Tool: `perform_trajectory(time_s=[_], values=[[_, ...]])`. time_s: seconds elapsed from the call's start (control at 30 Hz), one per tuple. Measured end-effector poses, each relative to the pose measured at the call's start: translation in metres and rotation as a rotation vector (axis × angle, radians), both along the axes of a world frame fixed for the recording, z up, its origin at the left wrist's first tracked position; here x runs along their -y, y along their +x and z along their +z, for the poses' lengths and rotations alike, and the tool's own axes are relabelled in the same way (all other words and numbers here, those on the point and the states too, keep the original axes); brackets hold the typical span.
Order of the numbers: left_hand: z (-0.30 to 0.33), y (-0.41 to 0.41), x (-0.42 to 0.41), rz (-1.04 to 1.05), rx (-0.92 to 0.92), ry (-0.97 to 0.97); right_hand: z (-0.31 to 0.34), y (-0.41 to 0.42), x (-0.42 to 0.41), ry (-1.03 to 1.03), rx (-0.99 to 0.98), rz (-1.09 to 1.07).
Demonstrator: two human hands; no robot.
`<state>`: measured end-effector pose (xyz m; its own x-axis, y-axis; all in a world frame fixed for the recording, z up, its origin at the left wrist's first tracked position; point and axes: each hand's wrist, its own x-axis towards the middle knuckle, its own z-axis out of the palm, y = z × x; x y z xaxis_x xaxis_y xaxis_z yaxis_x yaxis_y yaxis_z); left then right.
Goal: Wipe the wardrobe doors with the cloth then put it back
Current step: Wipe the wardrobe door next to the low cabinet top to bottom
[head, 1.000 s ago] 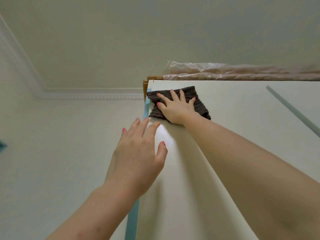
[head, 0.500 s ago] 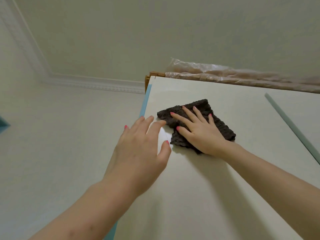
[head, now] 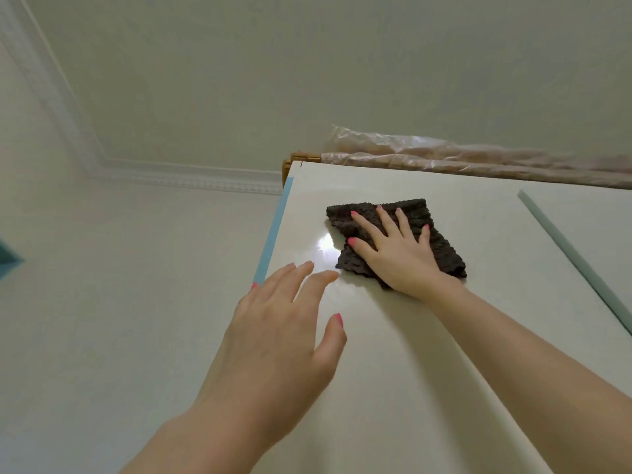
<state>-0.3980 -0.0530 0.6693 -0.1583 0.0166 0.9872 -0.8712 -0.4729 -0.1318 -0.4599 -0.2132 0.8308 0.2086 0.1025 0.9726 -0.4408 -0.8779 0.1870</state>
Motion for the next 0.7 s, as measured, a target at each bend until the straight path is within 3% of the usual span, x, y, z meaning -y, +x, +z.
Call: perform_trajectory(time_s=[0.17,0.27,0.4,0.5,0.7], values=[[0.0,-0.011,0.027,-0.068,-0.006,-0.01,-0.062,-0.035,0.042,-0.156,-0.068,-0.035],[0.003,-0.022,0.043,-0.076,0.014,0.004,-0.03,-0.056,0.066,-0.067,-0.073,-0.046],[0.005,-0.035,0.048,-0.06,0.063,0.032,0.036,-0.072,0.087,0.139,0.073,-0.046],[0.004,-0.035,0.04,-0.034,0.05,0.031,0.047,-0.066,0.081,0.188,0.124,-0.042],[0.001,-0.042,0.05,-0.07,-0.013,-0.013,-0.044,-0.078,0.096,-0.066,-0.041,-0.029]])
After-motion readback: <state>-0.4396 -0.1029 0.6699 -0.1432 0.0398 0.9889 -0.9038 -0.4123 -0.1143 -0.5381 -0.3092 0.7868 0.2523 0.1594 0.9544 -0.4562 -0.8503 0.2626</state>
